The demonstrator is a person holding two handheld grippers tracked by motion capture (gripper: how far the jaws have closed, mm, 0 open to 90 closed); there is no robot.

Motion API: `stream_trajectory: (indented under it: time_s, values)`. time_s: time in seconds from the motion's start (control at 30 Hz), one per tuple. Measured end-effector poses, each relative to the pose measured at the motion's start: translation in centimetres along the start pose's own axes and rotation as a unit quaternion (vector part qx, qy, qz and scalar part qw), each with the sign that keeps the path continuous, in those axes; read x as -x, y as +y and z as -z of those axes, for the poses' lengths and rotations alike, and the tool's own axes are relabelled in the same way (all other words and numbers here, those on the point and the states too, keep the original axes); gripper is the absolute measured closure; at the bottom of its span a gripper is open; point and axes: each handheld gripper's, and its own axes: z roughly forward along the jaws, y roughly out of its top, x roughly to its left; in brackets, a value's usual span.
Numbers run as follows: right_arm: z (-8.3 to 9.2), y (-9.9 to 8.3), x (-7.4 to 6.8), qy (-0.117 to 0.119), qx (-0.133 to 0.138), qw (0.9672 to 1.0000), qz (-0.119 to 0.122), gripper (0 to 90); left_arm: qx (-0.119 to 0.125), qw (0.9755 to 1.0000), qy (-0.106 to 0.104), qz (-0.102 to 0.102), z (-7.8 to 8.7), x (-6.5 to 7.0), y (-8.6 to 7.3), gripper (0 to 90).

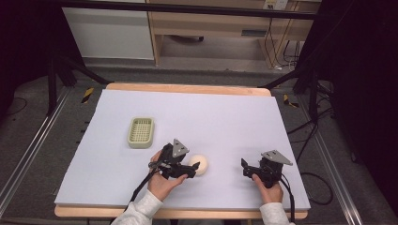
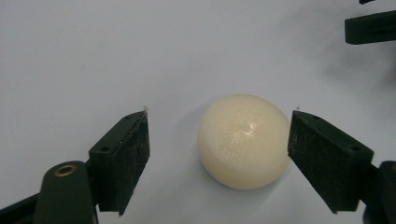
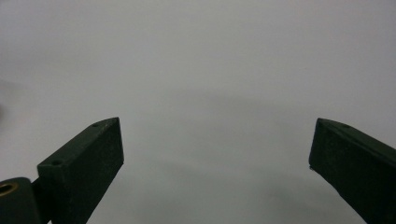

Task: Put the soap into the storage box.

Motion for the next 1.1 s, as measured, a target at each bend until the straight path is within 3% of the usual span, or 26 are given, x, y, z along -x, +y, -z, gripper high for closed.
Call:
stream_trajectory:
  time_s: [1.1]
  values:
    - [-0.1,0.0,0.0,0.000,-0.003,1.0000,0.002,3.5,-0.039,0.9991,0.002,-0.016,-3.2,1.7,0.0,14.4]
